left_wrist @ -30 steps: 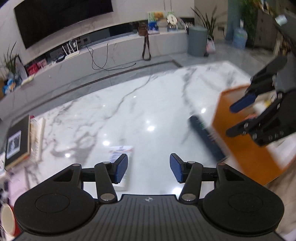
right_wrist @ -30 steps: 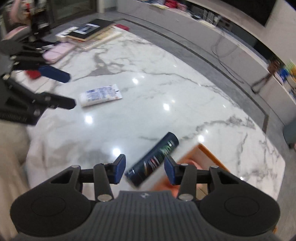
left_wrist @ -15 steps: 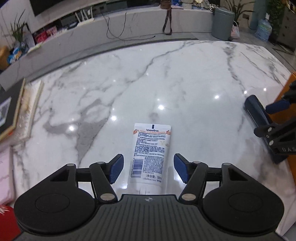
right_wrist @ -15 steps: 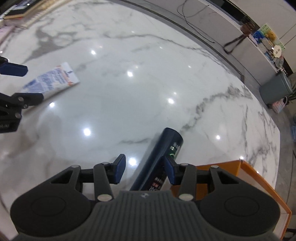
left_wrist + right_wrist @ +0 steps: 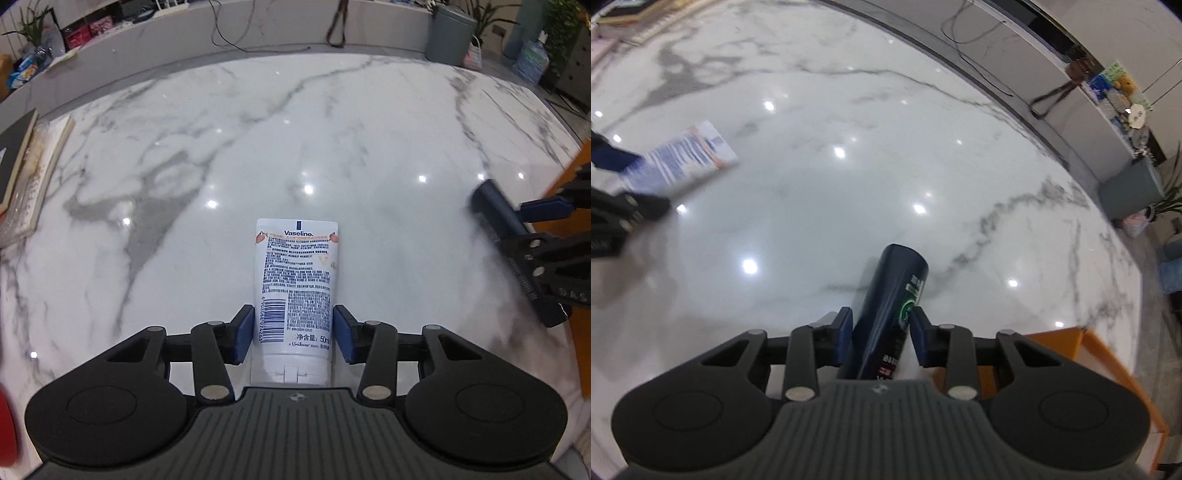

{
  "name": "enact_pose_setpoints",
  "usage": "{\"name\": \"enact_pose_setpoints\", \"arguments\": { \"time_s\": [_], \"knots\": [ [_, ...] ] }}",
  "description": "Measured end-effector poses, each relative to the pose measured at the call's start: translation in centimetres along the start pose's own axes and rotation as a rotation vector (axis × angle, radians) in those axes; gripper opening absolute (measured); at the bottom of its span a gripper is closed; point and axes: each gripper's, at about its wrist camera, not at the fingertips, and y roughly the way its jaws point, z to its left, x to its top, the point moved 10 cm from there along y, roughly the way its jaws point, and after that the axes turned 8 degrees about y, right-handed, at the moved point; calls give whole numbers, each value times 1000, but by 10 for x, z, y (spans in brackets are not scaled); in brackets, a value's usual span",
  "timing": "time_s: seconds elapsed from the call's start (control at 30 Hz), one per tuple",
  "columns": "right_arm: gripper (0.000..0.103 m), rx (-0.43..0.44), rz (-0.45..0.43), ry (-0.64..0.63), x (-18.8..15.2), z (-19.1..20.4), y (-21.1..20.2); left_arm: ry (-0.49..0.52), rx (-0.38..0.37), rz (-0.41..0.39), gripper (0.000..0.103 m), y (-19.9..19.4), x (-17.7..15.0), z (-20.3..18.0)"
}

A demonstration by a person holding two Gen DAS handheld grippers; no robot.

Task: Organize rigid objects
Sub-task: 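Move the left tool to the Vaseline tube while the right tool moves to the CLEAR bottle, then grasp the Vaseline tube with the left tool while the right tool grasps the CLEAR bottle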

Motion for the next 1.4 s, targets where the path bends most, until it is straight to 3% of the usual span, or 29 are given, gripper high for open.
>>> {"name": "enact_pose_setpoints", "arguments": {
  "time_s": [0.23,0.3,0.37,0.43,0.6,0.73,0.83,0.9,1.07,1.4],
  "knots": [
    [31,220,-59,17,-15,41,-25,3,-31,60,52,-13,-23,-33],
    [31,227,-82,30,-19,46,-29,8,-26,40,53,-15,-25,-36],
    [39,223,-98,47,-22,48,-30,1,-13,13,54,-16,-25,-36],
    [40,221,-103,82,-27,47,-30,-23,-27,-19,61,-15,-23,-35],
    [45,248,-71,271,-39,36,-20,-56,-14,-71,67,-12,-16,-31],
    [45,287,-90,394,-50,35,-15,14,27,-90,66,-10,-15,-37],
    [44,273,-139,391,-51,38,-16,25,11,-86,57,-10,-14,-41],
    [39,276,-158,379,-52,41,-17,34,12,-80,57,-11,-14,-43],
    [38,310,-167,389,-54,40,-19,78,5,-101,56,-21,-16,-54],
    [37,400,-228,419,-59,31,-48,31,-44,-142,55,-51,-12,-61]
  ]
}}
